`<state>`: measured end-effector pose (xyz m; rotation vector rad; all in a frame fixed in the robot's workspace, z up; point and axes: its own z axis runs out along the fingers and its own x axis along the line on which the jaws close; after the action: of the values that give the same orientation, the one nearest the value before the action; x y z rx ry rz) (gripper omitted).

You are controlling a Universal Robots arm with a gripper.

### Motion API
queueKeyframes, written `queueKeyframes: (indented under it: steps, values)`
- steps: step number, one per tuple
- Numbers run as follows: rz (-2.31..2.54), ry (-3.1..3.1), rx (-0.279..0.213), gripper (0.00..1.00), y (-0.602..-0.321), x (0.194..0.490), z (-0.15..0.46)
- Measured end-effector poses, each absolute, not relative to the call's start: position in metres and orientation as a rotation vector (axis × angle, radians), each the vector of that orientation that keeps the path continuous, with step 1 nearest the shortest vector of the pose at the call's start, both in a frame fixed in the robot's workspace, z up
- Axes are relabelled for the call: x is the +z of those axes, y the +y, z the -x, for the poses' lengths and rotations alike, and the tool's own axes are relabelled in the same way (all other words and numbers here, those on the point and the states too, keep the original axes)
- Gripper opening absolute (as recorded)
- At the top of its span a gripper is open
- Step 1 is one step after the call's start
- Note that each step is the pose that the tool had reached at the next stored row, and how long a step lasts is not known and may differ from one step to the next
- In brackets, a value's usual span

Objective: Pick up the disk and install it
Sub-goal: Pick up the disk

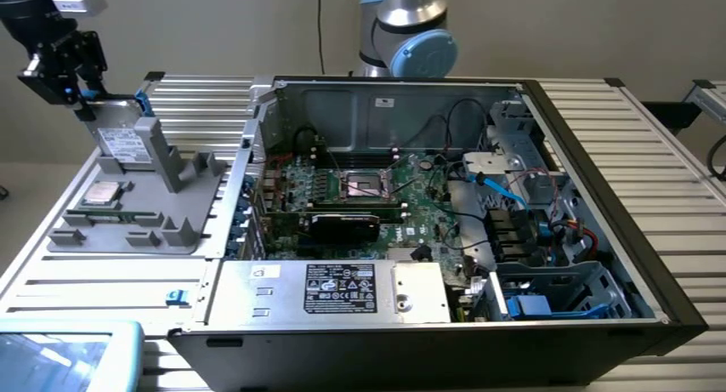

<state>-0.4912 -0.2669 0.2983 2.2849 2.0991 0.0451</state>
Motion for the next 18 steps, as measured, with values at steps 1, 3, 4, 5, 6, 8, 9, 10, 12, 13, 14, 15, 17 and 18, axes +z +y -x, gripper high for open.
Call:
queueKeyframes:
  steps: [1,3,4,5,6,8,9,10,12,13,14,15,17,18]
  values:
    - [-2.286,2.1,0.048,0.53,-0.2668,0.298,0.4911]
    - [-2.287,2.101,0.05,0.53,-0.2667,0.2976,0.4913]
    - [-2.287,2.101,0.051,0.53,-0.2667,0.2975,0.4913]
    - [-2.287,2.101,0.05,0.53,-0.2667,0.2976,0.4914]
    - [-2.287,2.101,0.05,0.53,-0.2667,0.2976,0.4914]
    - [-2.287,2.101,0.05,0.53,-0.2667,0.2976,0.4914]
    - [-2.288,2.102,0.049,0.53,-0.2668,0.2976,0.4914]
    - [-2.288,2.102,0.049,0.53,-0.2668,0.2976,0.4915]
    - [-2.29,2.103,0.045,0.53,-0.2667,0.2974,0.4915]
    - [-2.291,2.104,0.043,0.53,-0.2667,0.2973,0.4915]
    - [-2.291,2.105,0.041,0.53,-0.2667,0.2974,0.4915]
    - [-2.292,2.106,0.039,0.53,-0.2667,0.2973,0.4916]
    - [-2.293,2.107,0.037,0.53,-0.2667,0.2972,0.4916]
    - [-2.294,2.107,0.036,0.53,-0.2667,0.2971,0.4917]
